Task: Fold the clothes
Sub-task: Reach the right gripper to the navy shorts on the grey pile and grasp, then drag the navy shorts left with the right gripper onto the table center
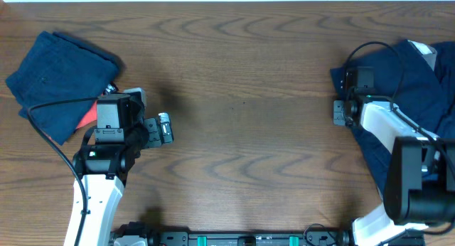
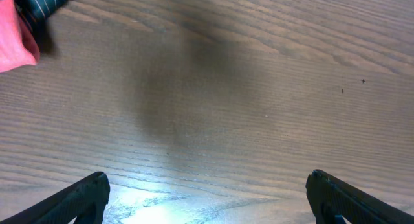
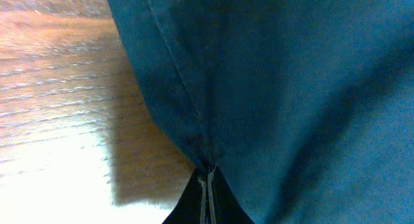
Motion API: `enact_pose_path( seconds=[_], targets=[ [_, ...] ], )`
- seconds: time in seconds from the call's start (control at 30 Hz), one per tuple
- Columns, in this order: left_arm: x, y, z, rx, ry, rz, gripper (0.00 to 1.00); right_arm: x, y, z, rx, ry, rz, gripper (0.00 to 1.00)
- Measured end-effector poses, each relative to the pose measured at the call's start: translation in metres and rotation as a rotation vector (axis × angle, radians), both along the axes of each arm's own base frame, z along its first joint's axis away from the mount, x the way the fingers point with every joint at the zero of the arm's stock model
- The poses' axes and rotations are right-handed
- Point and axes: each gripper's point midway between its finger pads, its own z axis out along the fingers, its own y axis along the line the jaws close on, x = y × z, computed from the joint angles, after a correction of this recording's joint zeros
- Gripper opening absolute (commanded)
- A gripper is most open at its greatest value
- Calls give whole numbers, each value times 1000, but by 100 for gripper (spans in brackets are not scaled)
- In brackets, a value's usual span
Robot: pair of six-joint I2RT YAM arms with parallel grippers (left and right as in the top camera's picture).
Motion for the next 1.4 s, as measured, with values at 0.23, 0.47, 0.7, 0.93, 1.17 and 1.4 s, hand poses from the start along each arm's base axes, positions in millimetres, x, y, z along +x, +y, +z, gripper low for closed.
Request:
enact_pose_path(
  seconds=[0.23,0.47,0.7,0.93,1.17,1.4],
  targets=[
    [0,-1,0,-6,1,-4,98,31,-8,126,-19,-292,-26,1],
    [0,-2,0,-8,1,-6,98,12,7,170,67,-356,13,1],
    [0,-2,0,-8,0,-6,98,24,37,217,229,-559,91,1],
    [0,-2,0,-9,1,-6,98,0,52,339,288,-958,167,1],
    [0,-2,0,-11,1,-8,98,-14,73,355,383,-990,254,1],
    [9,-2,7,-11,-44,-8,98,-12,128,337,624,-876,391,1]
  ],
)
